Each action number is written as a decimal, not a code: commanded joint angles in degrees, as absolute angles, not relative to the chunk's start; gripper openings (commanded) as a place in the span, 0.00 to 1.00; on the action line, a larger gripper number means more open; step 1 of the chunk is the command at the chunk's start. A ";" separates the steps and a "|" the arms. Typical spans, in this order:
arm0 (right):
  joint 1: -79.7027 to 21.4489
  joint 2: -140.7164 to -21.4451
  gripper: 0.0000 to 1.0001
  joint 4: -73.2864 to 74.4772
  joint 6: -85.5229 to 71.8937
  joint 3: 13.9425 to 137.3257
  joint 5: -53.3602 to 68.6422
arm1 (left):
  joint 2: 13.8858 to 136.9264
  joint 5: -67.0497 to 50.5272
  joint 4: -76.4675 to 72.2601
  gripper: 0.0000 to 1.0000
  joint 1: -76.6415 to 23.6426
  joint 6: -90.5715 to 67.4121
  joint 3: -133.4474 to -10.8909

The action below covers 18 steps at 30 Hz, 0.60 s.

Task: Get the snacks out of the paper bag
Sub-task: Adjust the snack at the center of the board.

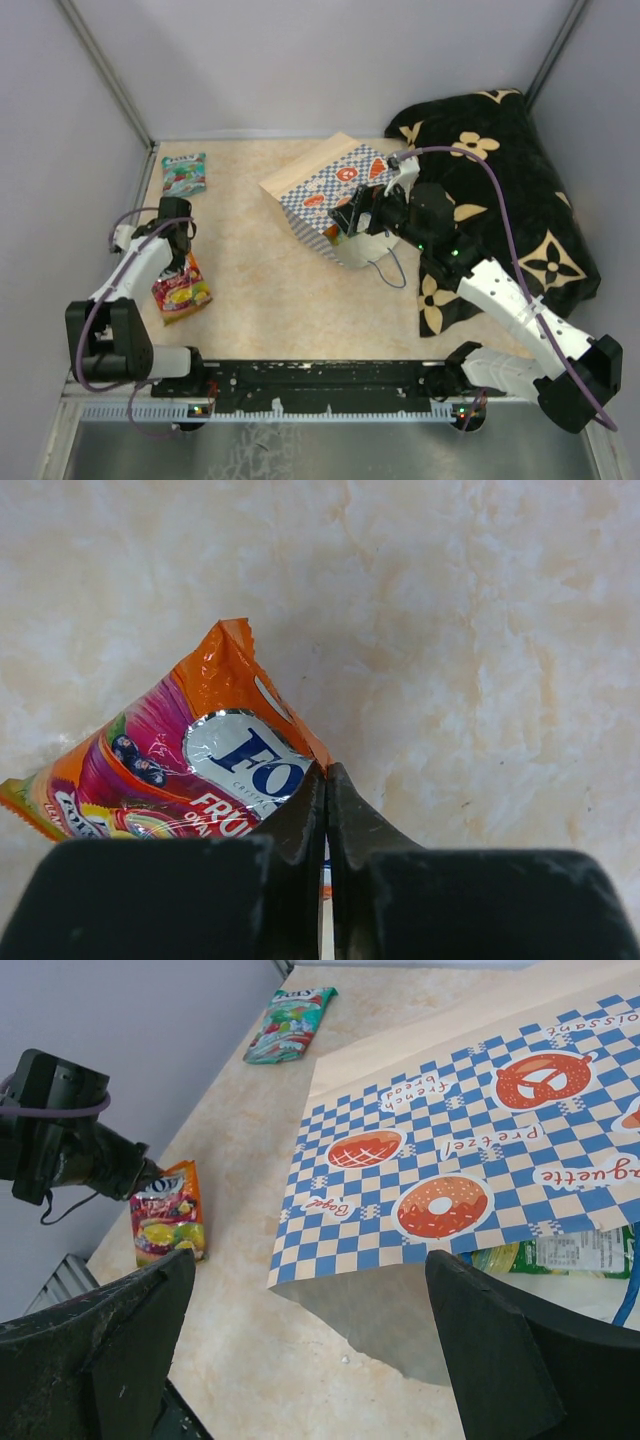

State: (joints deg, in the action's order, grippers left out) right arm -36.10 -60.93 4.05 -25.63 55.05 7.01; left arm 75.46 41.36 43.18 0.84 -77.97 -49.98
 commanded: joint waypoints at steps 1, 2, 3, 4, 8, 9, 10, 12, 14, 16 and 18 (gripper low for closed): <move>-35.97 -60.78 0.99 2.33 -24.54 55.48 6.40 | 79.89 41.08 37.76 0.08 2.47 -73.95 -53.01; -35.95 -60.95 0.99 2.25 -24.48 55.46 6.48 | 81.83 40.99 37.42 0.12 2.81 -73.37 -53.86; -36.00 -61.11 0.99 2.25 -24.44 55.53 6.54 | 83.28 40.97 37.16 0.14 3.03 -72.86 -54.83; -35.95 -61.19 0.99 2.16 -24.43 55.60 6.55 | 84.63 41.08 36.91 0.15 3.21 -72.04 -56.21; -35.95 -61.54 0.99 2.04 -24.35 55.39 6.86 | 90.57 40.36 33.59 0.11 3.35 -65.64 -60.95; -35.95 -61.60 0.99 1.96 -24.35 55.23 6.98 | 91.97 39.87 32.31 0.09 3.35 -63.50 -61.98; -35.95 -61.61 0.99 1.94 -24.35 55.09 7.08 | 93.39 39.54 30.83 0.06 3.34 -60.98 -62.95; -35.99 -61.61 0.99 1.93 -24.43 54.95 7.10 | 96.10 39.29 28.73 0.05 3.34 -57.07 -64.89; -35.95 -61.51 0.99 2.09 -24.36 54.87 6.88 | 98.82 39.37 26.20 0.04 3.35 -52.20 -66.70; -35.95 -61.45 0.99 2.20 -24.18 54.89 6.79 | 101.41 39.04 24.11 0.05 3.39 -46.67 -68.76; -35.96 -61.42 0.99 2.37 -24.00 54.95 6.75 | 103.41 36.96 22.29 0.09 3.39 -40.42 -70.81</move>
